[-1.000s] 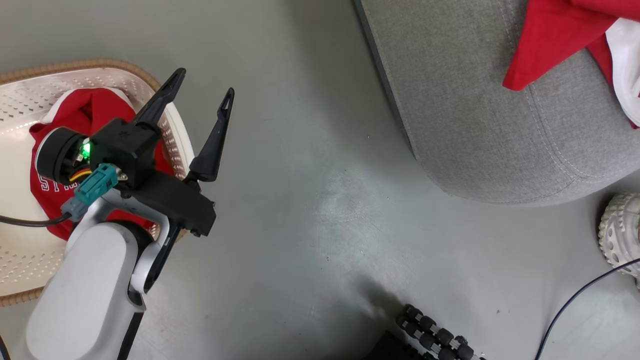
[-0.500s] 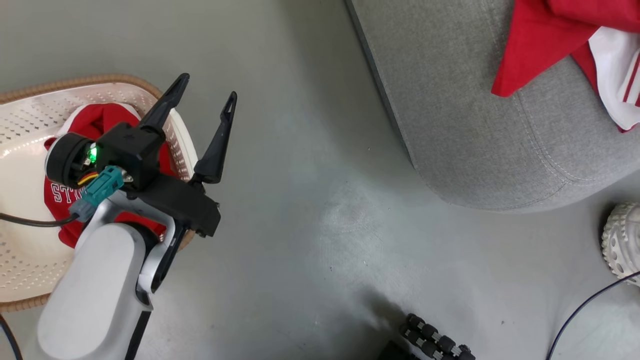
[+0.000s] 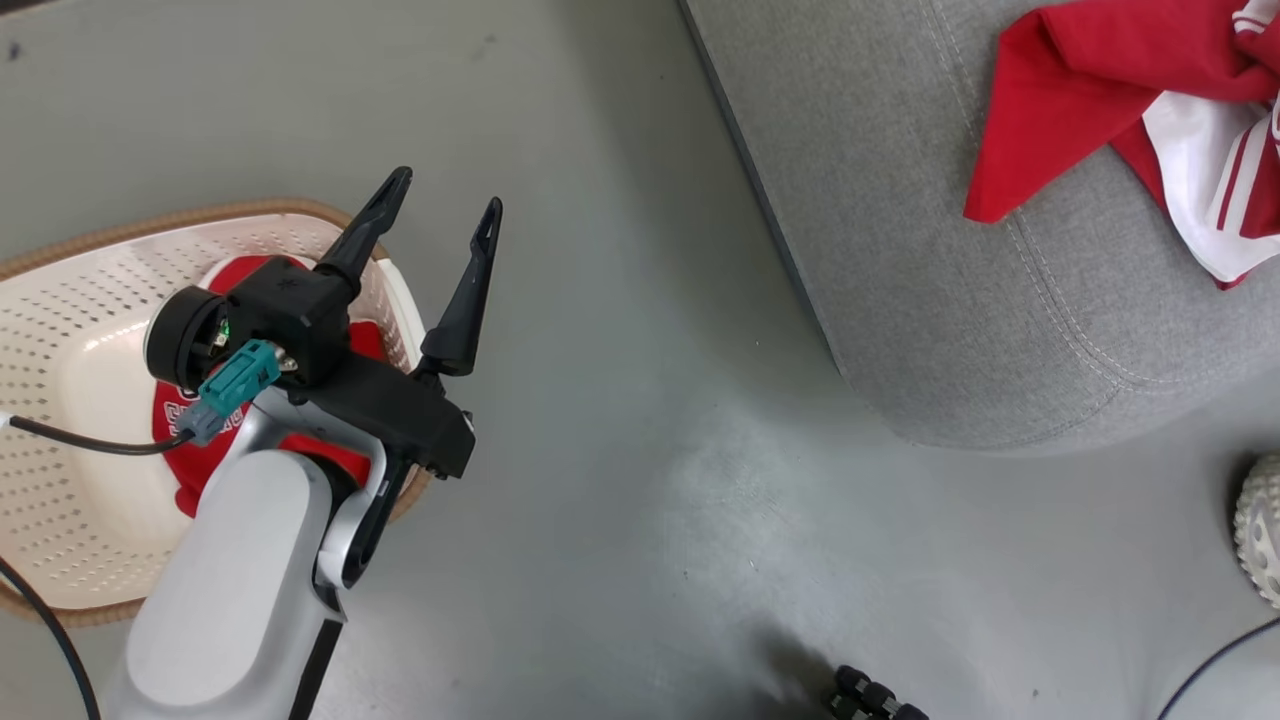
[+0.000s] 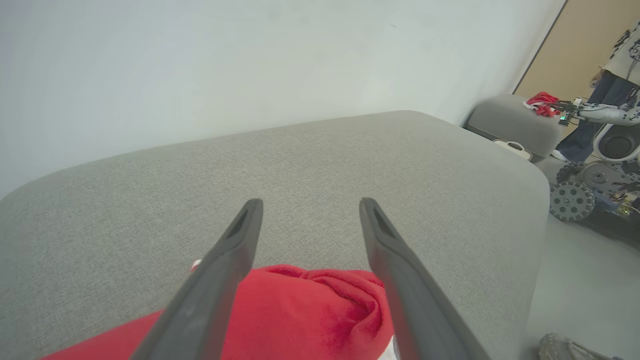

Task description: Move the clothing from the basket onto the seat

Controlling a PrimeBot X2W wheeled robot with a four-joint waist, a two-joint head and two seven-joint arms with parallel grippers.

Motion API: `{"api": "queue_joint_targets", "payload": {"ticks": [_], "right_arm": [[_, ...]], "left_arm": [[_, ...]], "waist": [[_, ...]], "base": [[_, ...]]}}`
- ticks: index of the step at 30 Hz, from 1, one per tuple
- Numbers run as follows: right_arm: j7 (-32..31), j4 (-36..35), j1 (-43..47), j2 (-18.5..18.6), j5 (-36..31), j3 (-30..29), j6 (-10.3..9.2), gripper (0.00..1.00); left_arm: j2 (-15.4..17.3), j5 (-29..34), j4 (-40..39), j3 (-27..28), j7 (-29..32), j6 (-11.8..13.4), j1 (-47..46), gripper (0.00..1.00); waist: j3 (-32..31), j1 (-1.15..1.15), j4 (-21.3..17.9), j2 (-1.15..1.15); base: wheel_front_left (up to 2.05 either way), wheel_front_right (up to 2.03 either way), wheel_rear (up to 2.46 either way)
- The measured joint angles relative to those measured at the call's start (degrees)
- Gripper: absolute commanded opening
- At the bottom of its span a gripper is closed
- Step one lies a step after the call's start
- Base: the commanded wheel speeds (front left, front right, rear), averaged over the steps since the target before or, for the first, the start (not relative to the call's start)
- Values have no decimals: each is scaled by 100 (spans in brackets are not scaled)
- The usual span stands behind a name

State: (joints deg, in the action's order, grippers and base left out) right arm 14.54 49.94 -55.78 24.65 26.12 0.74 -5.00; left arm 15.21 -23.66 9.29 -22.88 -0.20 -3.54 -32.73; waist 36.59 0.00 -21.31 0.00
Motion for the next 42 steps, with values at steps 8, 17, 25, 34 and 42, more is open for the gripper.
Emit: {"api": "queue_joint_targets", "payload": {"ticks": [8, 17, 25, 34, 42], "right_arm": [[1, -387, 25, -120, -237, 299, 143, 100], [3, -695, 28, -200, -499, 599, 301, 100], [15, -928, 68, -415, -643, 891, 467, 100], [15, -1132, 358, -661, -750, 1171, 683, 100], [15, -1327, 651, -853, -749, 1326, 787, 100]], "left_arm": [[-183, -49, 271, 3, -234, 0, 0, 100], [-363, -113, 580, 38, -489, 9, 15, 100], [-445, -187, 828, 218, -768, 111, 43, 100], [-450, -254, 1054, 398, -1051, 211, 240, 100], [-444, -361, 1241, 600, -1183, 344, 397, 100]], "waist": [[-328, 0, 192, 0], [-703, 0, 499, 1], [-1058, 0, 799, 0], [-1483, 0, 1118, 0], [-1881, 0, 1418, 0]], "base": [[0, 0, 0], [0, 0, 0], [0, 0, 0], [0, 0, 0], [0, 0, 0]]}}
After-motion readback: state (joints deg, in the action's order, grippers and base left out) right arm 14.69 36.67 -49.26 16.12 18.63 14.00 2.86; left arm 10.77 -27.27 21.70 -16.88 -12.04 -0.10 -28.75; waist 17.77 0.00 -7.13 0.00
